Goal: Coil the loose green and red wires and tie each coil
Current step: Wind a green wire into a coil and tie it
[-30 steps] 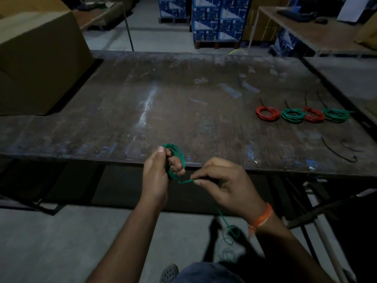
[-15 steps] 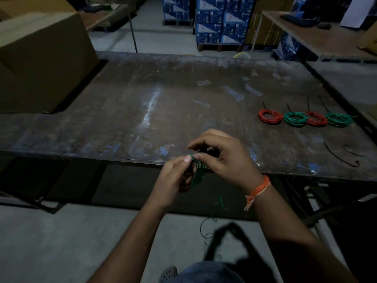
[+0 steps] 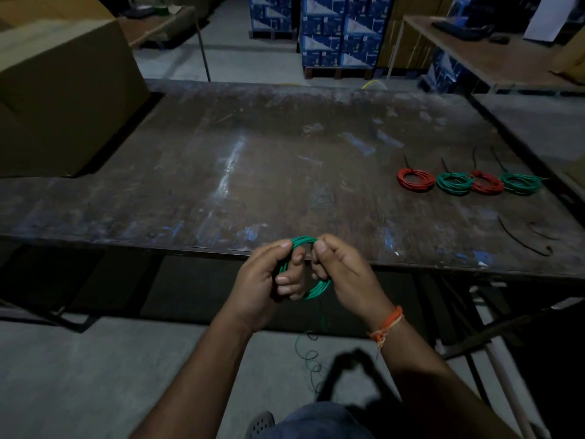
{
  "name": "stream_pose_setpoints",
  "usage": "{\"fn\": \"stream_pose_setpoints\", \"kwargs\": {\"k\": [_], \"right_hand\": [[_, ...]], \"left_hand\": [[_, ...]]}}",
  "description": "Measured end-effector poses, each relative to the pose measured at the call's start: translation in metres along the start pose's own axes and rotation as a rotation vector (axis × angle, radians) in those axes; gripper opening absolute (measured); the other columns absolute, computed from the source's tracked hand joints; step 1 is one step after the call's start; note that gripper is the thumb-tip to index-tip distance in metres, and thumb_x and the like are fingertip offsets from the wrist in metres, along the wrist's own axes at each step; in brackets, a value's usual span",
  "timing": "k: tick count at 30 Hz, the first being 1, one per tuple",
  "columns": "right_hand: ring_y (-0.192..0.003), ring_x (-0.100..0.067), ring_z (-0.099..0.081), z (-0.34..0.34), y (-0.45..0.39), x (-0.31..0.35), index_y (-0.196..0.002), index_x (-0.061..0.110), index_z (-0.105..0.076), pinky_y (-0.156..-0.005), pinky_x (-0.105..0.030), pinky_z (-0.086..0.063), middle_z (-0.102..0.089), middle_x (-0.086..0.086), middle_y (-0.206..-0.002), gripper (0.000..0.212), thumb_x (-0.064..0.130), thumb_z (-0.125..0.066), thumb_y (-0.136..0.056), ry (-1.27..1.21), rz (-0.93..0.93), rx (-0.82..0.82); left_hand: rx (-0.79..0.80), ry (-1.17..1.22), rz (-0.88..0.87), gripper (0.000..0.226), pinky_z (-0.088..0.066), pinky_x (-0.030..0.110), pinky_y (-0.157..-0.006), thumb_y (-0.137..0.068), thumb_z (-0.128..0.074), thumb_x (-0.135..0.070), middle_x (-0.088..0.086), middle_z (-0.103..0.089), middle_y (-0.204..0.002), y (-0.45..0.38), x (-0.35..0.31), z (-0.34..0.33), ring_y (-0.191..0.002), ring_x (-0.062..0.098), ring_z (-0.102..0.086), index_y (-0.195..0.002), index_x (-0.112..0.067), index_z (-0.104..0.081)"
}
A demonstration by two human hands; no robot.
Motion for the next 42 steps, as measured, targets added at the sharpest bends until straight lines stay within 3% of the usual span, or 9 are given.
{"fn": "stream_pose_setpoints", "kwargs": {"k": [3,7,15,22,26,30,34,37,42], "right_hand": [[-0.056,-0.007,-0.036,0.003,0.004,0.002,-0.083,-0.002,-0.046,-0.054,-0.026,-0.034,-0.038,0.01,-0.061,0.043,0.036,-0.044,-0.103,-0.056,-0.016,-0.046],[-0.058,-0.009,-0.04,0.007,0.003,0.007,-0.078,0.008,-0.045,-0.055,-0.035,-0.035,-0.042,0.009,-0.061,0.039,0.039,-0.043,-0.103,0.106,0.028,-0.019],[-0.059,-0.005,-0.042,0.003,0.0,0.006,-0.079,0.014,-0.047,-0.057,-0.027,-0.035,-0.046,0.011,-0.061,0.035,0.035,-0.041,-0.106,0.118,0.074,0.001],[-0.059,-0.015,-0.052,0.01,0.008,-0.023,-0.1,0.006,-0.063,-0.06,-0.03,-0.045,-0.059,0.001,-0.069,0.05,0.051,-0.04,-0.101,0.034,-0.044,0.048],[-0.067,-0.007,-0.053,0.029,0.03,-0.073,-0.091,0.018,-0.067,-0.066,-0.027,-0.045,-0.059,0.01,-0.07,0.008,0.026,-0.066,-0.093,0.095,-0.111,0.022],[-0.075,-0.001,-0.059,0.064,0.042,-0.089,-0.086,0.02,-0.07,-0.074,-0.022,-0.047,-0.068,0.009,-0.078,0.019,0.003,-0.069,-0.093,0.129,-0.122,-0.147],[-0.087,-0.001,-0.066,0.079,0.037,-0.059,-0.092,0.025,-0.074,-0.081,-0.023,-0.05,-0.073,0.011,-0.089,0.02,0.005,-0.072,-0.092,0.283,0.007,-0.222],[-0.086,-0.006,-0.065,0.054,0.035,-0.021,-0.098,0.02,-0.078,-0.078,-0.028,-0.052,-0.068,0.01,-0.089,0.009,0.019,-0.071,-0.092,0.506,0.179,-0.054],[-0.076,-0.012,-0.055,-0.002,0.032,0.036,-0.102,0.017,-0.077,-0.068,-0.028,-0.045,-0.057,0.006,-0.083,0.02,0.032,-0.065,-0.096,0.653,0.453,0.139]], "left_hand": [[0.004,0.026,0.038,0.028,-0.032,0.031,-0.053,-0.097,-0.035,-0.023,-0.001,-0.038,-0.051,0.001,0.002,-0.004,-0.046,0.014,-0.037,-0.079,-0.01,-0.051],[0.01,0.195,0.18,0.037,-0.038,0.031,-0.056,-0.092,-0.034,-0.032,-0.002,-0.039,-0.052,0.003,0.007,-0.006,-0.047,0.015,-0.041,-0.077,-0.01,-0.059],[0.011,0.272,0.238,0.04,-0.014,0.023,-0.047,-0.098,-0.036,-0.039,-0.012,-0.015,-0.051,-0.002,0.012,-0.005,-0.042,0.006,-0.012,-0.074,-0.016,-0.057],[-0.114,0.451,0.02,0.027,-0.015,0.018,-0.044,-0.096,-0.04,-0.03,-0.011,-0.017,-0.052,-0.001,-0.012,0.019,-0.042,0.005,-0.012,-0.074,-0.02,-0.052],[-0.171,0.497,-0.094,0.029,-0.02,0.017,-0.042,-0.1,-0.036,-0.03,-0.009,-0.026,-0.048,0.004,-0.037,0.048,-0.043,0.005,-0.014,-0.077,-0.02,-0.052],[-0.294,0.456,-0.099,0.029,-0.017,0.017,-0.04,-0.099,-0.039,-0.03,-0.009,-0.031,-0.046,0.012,-0.036,0.067,-0.044,0.005,-0.011,-0.075,-0.019,-0.053],[-0.41,0.33,-0.117,0.027,-0.02,0.017,-0.039,-0.102,-0.036,-0.03,-0.01,-0.029,-0.046,0.013,-0.03,0.069,-0.038,0.003,-0.019,-0.079,-0.02,-0.047],[-0.499,0.146,-0.184,0.03,-0.028,0.018,-0.043,-0.108,-0.031,-0.028,-0.011,-0.033,-0.051,0.011,-0.03,0.066,-0.039,0.002,-0.028,-0.084,-0.018,-0.047],[-0.538,-0.303,-0.277,0.031,-0.045,0.024,-0.053,-0.11,-0.031,-0.023,0.001,-0.052,-0.056,0.01,-0.021,0.045,-0.05,0.014,-0.048,-0.087,-0.011,-0.047]]}}
Point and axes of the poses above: each hand's wrist, its own y-axis away from the middle knuckle, its own z-axis out of the back of the hand, x = y × z, the point moved 7 cm from there along -y, towards the middle knuckle
